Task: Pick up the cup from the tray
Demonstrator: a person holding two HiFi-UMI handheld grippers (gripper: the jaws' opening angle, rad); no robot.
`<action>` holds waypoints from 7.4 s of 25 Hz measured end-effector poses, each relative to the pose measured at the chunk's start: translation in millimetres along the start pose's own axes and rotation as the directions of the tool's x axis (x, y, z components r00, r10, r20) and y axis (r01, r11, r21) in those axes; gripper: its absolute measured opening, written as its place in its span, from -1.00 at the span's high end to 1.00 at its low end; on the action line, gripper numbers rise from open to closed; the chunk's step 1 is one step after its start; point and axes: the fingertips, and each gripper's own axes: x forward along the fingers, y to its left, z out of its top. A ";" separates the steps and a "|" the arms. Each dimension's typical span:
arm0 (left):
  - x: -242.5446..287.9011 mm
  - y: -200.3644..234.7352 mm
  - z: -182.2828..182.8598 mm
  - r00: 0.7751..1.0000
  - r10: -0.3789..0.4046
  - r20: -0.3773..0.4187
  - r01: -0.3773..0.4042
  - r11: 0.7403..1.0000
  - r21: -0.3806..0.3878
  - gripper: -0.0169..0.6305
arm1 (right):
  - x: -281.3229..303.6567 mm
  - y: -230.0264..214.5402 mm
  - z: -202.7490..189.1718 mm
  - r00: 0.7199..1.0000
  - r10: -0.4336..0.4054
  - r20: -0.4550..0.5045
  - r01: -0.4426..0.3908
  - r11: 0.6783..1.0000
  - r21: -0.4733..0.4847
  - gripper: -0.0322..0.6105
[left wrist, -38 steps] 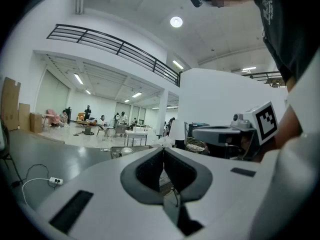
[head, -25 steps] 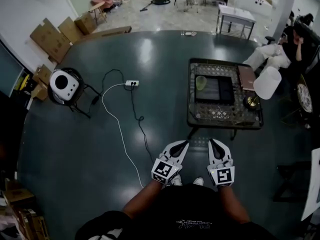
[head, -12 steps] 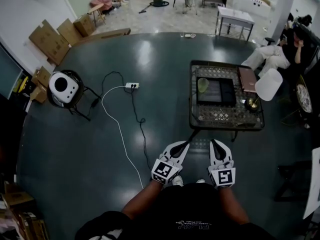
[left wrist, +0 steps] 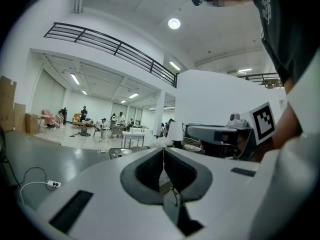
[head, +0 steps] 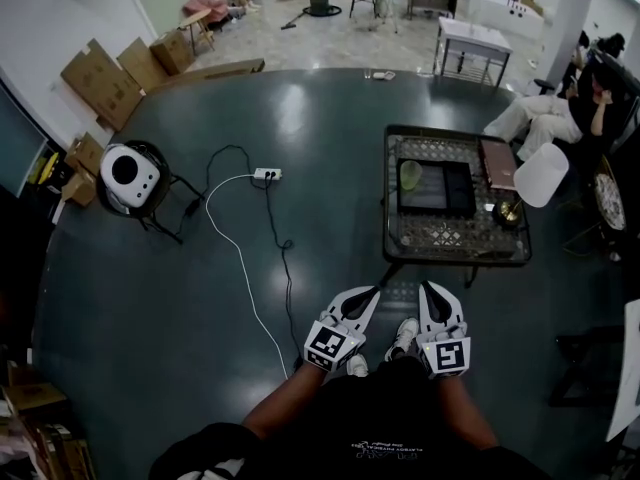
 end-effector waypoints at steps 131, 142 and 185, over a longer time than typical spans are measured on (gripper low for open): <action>369.0 221.9 -83.9 0.949 -0.020 -0.314 0.021 1.000 -0.002 0.18 | 317.8 -261.4 -130.1 0.979 0.069 -0.192 -0.039 0.987 0.159 0.87; 399.5 238.5 -126.2 0.924 0.056 -0.378 -0.039 0.998 0.051 -0.31 | 320.7 -263.0 -139.0 0.977 0.100 -0.191 -0.068 0.984 0.165 0.87; 465.4 250.2 -162.7 0.906 0.062 -0.419 -0.039 0.997 0.064 -0.31 | 318.4 -280.5 -163.4 0.954 0.201 -0.220 -0.156 0.966 0.209 0.87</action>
